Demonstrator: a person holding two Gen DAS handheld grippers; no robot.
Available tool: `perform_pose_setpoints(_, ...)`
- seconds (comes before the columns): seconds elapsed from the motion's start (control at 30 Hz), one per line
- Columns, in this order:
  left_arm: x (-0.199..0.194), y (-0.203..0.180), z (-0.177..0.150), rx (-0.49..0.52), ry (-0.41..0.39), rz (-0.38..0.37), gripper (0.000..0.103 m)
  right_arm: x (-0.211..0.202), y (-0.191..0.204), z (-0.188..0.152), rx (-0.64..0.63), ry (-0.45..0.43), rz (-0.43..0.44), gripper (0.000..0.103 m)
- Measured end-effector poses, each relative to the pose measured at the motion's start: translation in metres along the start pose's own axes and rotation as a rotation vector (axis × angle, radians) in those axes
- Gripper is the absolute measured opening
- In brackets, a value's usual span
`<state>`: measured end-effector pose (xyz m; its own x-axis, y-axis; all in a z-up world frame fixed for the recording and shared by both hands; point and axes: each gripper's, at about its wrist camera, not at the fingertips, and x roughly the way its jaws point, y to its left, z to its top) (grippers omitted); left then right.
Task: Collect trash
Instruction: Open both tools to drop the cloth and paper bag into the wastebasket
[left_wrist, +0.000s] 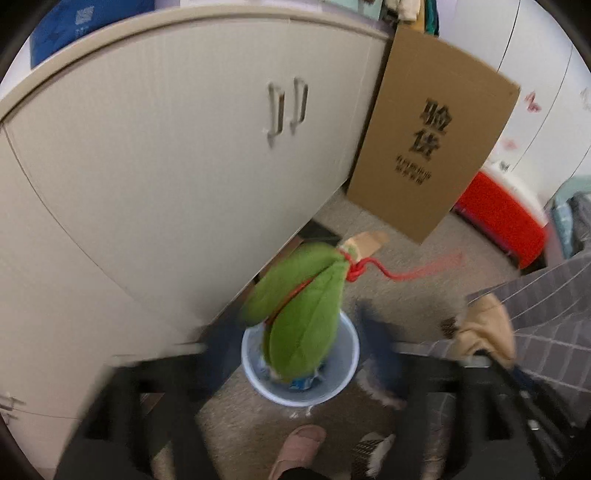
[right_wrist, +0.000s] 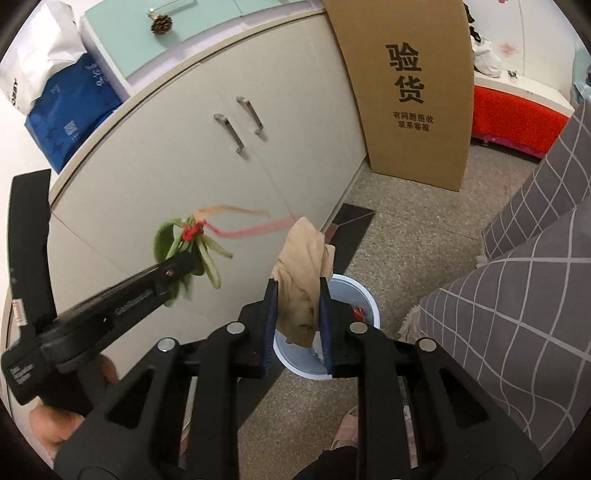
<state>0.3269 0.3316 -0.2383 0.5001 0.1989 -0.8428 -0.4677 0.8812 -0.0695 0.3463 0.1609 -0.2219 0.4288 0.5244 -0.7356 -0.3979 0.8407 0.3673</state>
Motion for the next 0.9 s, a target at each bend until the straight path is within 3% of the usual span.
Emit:
perform_pose_setpoints(0.4, 0.005, 0.014, -0.021, -0.022, 0.05, -0.013, 0.077, 0.014, -0.001, -0.006, 0.008, 0.045, 0.009, 0.022)
perform_pose_setpoints(0.73, -0.018, 0.02, -0.026, -0.044, 0.017, -0.04, 0.077, 0.012, 0.012, -0.002, -0.004, 0.03, 0.025, 0.023)
perform_pose_setpoints(0.9, -0.021, 0.039, -0.026, -0.082, 0.007, -0.014, 0.077, 0.012, 0.02, 0.006, -0.019, 0.013, 0.032, 0.023)
